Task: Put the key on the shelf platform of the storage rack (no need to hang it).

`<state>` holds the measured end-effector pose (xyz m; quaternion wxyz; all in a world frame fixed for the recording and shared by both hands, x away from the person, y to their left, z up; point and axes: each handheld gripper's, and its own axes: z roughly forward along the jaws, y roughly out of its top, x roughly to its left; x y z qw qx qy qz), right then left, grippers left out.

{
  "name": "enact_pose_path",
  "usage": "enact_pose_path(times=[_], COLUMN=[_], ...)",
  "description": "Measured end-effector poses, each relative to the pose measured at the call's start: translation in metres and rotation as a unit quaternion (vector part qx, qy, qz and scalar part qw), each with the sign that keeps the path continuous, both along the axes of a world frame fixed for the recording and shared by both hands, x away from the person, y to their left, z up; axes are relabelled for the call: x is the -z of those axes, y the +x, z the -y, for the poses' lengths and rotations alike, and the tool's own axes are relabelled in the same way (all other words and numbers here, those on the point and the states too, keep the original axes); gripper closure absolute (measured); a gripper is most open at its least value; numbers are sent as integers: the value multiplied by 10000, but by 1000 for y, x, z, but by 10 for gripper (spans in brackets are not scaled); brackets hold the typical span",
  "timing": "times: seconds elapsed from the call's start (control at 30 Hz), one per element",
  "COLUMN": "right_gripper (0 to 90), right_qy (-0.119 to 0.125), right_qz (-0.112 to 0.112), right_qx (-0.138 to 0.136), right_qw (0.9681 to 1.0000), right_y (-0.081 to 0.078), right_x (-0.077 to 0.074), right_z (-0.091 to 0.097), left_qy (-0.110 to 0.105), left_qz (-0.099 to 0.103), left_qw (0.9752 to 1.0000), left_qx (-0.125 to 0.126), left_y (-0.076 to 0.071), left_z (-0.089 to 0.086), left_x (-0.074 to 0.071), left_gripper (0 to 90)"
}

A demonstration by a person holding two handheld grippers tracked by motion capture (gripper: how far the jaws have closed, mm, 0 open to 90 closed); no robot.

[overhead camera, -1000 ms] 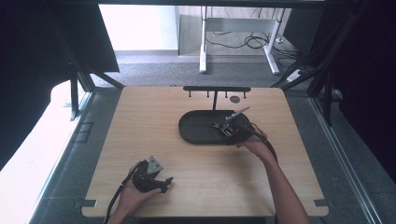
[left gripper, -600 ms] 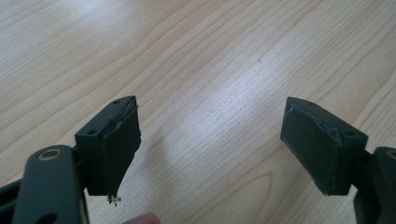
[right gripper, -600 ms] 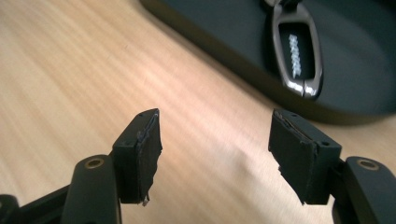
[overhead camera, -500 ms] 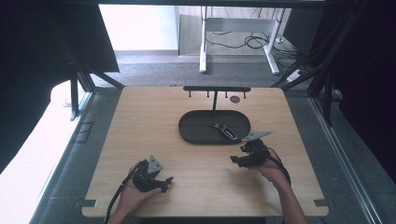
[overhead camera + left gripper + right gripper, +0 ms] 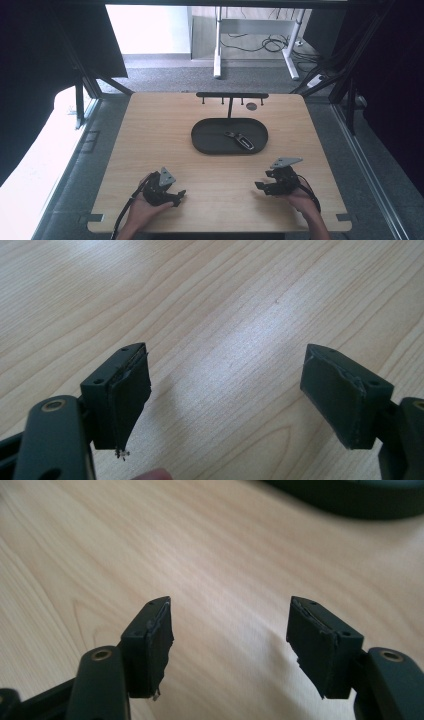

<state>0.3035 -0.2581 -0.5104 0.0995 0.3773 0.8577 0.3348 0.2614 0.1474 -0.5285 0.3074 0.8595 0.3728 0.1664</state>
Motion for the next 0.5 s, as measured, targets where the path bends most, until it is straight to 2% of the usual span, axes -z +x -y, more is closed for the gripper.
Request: enact_pose_path(times=[0.03,0.07,0.17,0.4,0.5], right_gripper=[351,354,354,346,326], right_qy=[1,111,105,207,172], right_qz=[-3,-39,-48,98,131], right_qx=[-4,58,105,59,102], right_qw=[10000,9999,9999,9997,9997], right_y=[-1,-2,-3,-3,-3], right_x=[1,3,5,6,9], right_z=[2,7,9,10,12], left_qy=[6,5,7,22,27], left_qz=[-4,-7,-14,-14,-12], left_qw=[10000,10000,10000,10000,10000], left_qx=[3,3,22,38,39], left_y=[0,0,0,-1,-1], left_z=[0,1,1,1,1], left_x=[0,0,1,1,1], left_gripper=[204,204,204,204,204])
